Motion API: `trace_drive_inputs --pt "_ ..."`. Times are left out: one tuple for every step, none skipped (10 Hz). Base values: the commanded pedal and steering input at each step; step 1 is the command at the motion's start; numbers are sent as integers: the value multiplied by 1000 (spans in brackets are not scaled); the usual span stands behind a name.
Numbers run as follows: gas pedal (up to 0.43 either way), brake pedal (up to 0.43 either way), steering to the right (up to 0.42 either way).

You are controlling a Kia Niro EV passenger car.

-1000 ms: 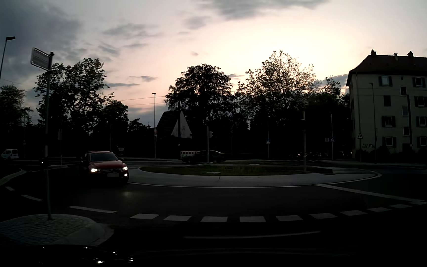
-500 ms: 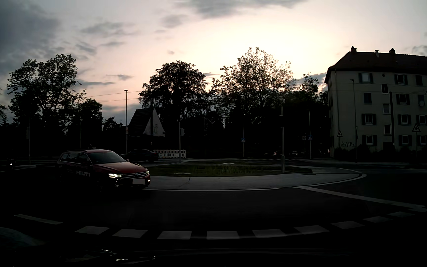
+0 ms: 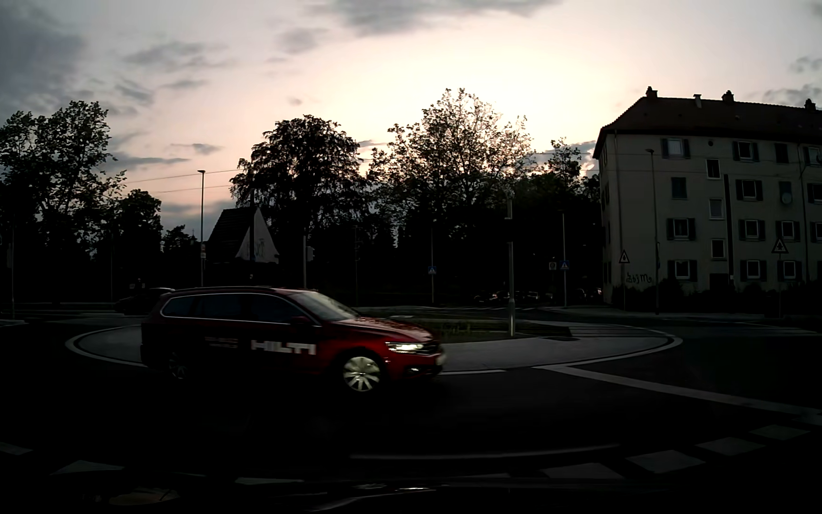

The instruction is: Follow the waypoints while adhering to traffic rules and regulations

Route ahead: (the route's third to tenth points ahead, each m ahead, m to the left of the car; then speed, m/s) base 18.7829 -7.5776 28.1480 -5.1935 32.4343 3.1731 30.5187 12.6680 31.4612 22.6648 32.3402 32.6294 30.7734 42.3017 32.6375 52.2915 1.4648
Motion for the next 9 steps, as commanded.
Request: trace_drive_inputs --pt "0 226 280" --pt "0 213 280" --pt "0 213 280" --pt "0 213 280" --pt "0 213 280" --pt "0 213 280" --pt "0 201 280" --pt "0 201 280" --pt "0 140 280"
